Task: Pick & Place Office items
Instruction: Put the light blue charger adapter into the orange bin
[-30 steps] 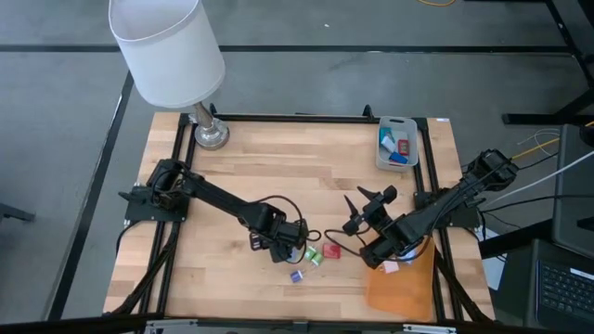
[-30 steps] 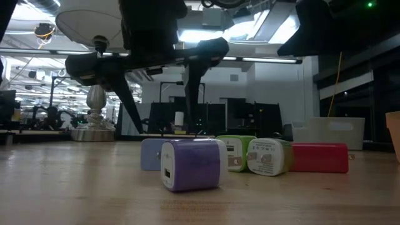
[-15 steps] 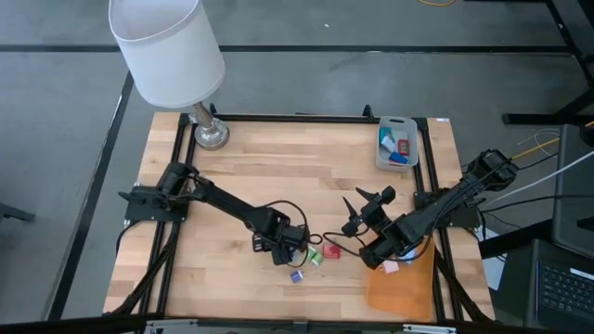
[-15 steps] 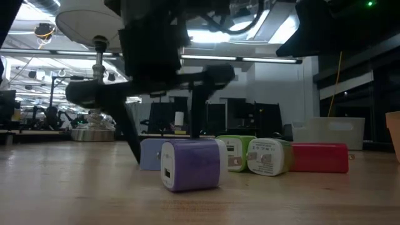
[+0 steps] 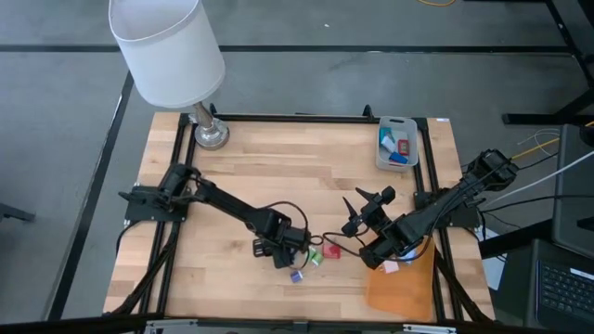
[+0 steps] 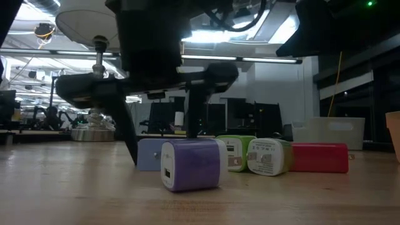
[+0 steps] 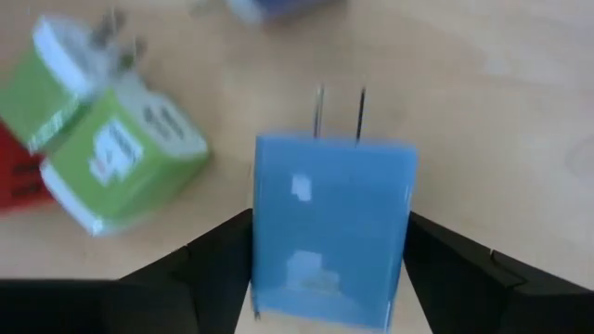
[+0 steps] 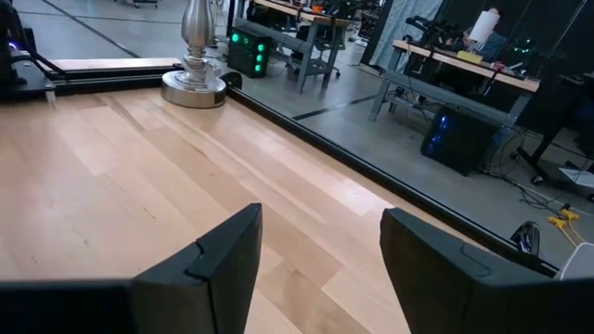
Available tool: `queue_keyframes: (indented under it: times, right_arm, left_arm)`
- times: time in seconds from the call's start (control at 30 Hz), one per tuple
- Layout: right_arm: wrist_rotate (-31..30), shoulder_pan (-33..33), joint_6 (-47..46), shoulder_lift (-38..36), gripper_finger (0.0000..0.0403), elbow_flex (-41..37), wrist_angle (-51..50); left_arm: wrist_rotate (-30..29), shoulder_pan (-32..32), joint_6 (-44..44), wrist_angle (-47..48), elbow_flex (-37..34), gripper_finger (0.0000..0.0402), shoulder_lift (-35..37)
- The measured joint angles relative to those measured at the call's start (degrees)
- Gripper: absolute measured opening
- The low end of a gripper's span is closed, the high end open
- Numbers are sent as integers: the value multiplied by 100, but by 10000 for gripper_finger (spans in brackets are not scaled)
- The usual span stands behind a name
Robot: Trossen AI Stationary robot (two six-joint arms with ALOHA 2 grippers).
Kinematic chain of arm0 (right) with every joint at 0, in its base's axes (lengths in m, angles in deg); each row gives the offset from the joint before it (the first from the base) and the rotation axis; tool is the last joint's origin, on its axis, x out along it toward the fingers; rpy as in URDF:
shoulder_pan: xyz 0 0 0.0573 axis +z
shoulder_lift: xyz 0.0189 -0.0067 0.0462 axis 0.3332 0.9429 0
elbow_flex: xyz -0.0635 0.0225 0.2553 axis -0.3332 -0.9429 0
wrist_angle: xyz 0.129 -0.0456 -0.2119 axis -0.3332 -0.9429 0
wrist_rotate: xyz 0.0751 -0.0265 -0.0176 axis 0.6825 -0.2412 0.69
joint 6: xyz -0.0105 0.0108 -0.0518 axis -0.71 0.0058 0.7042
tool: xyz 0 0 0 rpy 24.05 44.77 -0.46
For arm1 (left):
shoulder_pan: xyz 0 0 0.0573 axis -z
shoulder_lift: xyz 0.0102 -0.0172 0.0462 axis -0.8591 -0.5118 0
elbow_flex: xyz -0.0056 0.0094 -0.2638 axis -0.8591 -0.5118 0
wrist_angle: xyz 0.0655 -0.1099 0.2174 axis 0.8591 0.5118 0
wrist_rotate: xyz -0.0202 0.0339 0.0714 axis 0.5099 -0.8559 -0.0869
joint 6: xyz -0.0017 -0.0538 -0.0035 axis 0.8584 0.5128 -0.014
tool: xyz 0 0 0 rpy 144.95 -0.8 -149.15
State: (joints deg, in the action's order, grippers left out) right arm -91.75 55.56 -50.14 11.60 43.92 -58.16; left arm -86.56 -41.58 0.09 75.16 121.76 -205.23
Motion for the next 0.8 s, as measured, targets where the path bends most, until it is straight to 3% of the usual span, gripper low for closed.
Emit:
queue_keyframes:
  times: [0.3,0.5,0.63,0.73,0.8]
  right_arm:
    - [132,0,13,0,217,0,7]
    - [114,0,57,0,217,0,23]
    - [-204,-7,418,0,217,17,171]
    - [-962,-42,898,0,217,183,196]
    - [-1147,-95,1214,0,217,373,177]
  left_arm:
    - [54,43,-47,-189,-6,232,-9]
    - [-517,-47,235,-672,-14,215,-22]
    - [-971,-151,259,-975,-24,215,-35]
    - [-1176,-266,345,-1275,-33,214,-38]
    - [-1222,-354,449,-1447,-33,214,9]
